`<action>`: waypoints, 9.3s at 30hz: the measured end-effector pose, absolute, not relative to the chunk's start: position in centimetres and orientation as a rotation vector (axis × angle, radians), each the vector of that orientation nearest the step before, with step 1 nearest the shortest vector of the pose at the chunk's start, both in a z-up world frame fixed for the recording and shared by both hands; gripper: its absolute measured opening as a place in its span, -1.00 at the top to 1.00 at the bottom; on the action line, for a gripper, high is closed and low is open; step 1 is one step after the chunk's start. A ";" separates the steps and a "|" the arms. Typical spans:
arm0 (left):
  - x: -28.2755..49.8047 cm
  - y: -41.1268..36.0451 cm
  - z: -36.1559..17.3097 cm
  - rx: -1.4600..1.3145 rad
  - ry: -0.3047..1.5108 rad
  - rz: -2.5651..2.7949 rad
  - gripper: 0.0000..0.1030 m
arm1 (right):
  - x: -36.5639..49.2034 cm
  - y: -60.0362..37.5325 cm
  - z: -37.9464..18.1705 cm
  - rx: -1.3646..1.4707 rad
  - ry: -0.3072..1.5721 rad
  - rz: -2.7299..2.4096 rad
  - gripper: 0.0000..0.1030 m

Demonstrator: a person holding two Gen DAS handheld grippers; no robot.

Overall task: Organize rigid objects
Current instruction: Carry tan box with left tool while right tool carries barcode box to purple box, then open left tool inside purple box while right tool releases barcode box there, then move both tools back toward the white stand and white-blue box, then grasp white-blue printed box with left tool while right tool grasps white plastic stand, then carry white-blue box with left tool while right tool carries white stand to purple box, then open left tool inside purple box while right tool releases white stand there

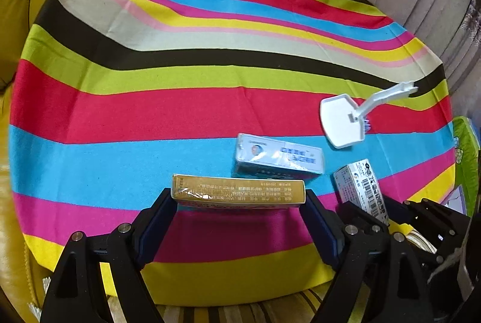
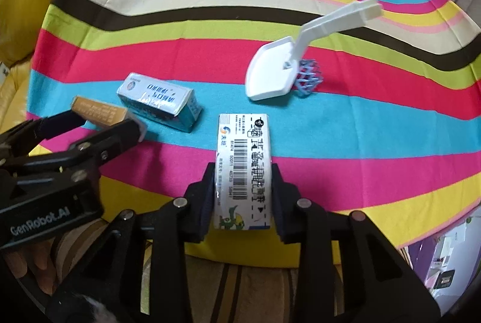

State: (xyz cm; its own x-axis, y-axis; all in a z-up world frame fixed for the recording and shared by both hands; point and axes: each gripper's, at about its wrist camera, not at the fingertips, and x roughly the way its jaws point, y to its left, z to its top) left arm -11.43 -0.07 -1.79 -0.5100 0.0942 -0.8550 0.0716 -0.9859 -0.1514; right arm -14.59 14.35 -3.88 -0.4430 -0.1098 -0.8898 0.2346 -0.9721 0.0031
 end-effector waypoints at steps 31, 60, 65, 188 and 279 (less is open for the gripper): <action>-7.2 13.7 1.2 -1.405 -0.135 2.493 -0.62 | -8.0 30.7 -0.7 1.562 -0.089 -2.744 0.27; -2.3 31.3 2.5 -1.209 0.215 2.162 -0.63 | -0.4 50.0 -2.5 1.822 -0.400 -2.966 0.27; -1.5 33.0 3.1 -1.146 0.236 2.106 -0.64 | 0.4 51.8 -2.1 1.837 -0.453 -2.995 0.27; -16.6 2.5 -3.9 -1.558 -0.202 2.625 -0.47 | -21.5 20.0 -2.2 1.497 -0.028 -2.588 -0.64; -2.1 30.5 -0.4 -1.424 -0.213 1.990 -0.50 | 5.0 46.3 1.9 1.639 -0.281 -3.116 0.14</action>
State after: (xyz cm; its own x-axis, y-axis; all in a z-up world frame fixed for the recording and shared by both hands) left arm -2.10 30.49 -0.39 -0.1776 0.6021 -0.7784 -0.4238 -0.7607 -0.4917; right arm 5.01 46.32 1.90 -0.5103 0.2649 -0.8182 -0.4072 -0.9124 -0.0415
